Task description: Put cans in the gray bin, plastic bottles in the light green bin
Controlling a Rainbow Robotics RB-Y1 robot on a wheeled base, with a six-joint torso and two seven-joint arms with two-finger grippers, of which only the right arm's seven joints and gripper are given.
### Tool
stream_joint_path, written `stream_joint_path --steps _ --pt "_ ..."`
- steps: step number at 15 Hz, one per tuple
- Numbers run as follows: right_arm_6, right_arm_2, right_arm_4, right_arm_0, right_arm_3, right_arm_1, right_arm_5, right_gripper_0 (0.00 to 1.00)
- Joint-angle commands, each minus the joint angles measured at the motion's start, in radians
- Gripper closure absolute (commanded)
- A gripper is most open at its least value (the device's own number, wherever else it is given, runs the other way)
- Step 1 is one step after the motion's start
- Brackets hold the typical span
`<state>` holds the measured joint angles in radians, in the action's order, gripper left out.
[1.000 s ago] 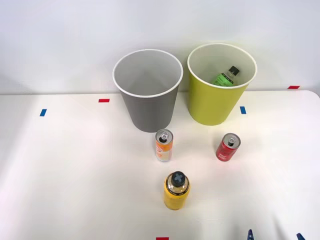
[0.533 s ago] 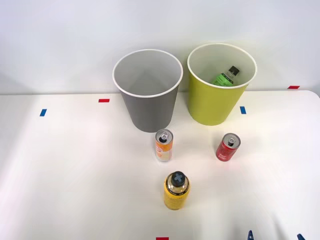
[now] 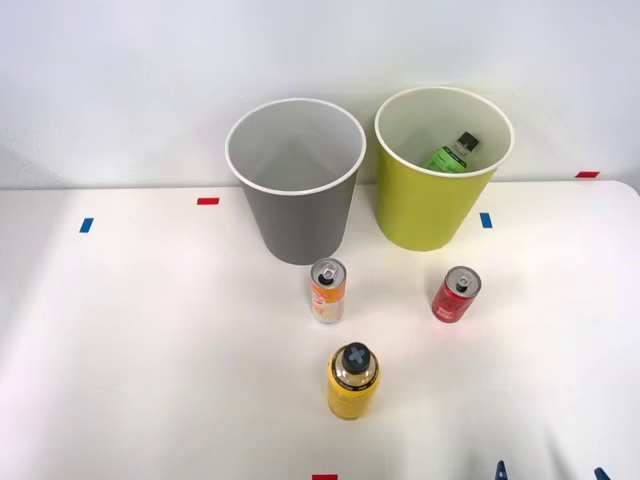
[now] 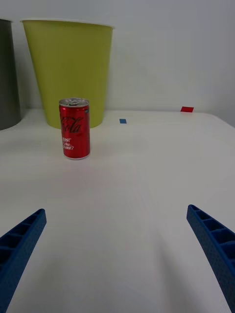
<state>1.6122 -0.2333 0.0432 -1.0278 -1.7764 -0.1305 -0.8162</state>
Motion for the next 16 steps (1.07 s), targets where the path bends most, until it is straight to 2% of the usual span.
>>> stream_joint_path --steps 1,16 --pt "0.0 0.0 0.0 0.0 0.0 0.0 0.0 0.0" --pt "0.0 0.0 0.0 0.0 0.0 0.0 0.0 0.0"
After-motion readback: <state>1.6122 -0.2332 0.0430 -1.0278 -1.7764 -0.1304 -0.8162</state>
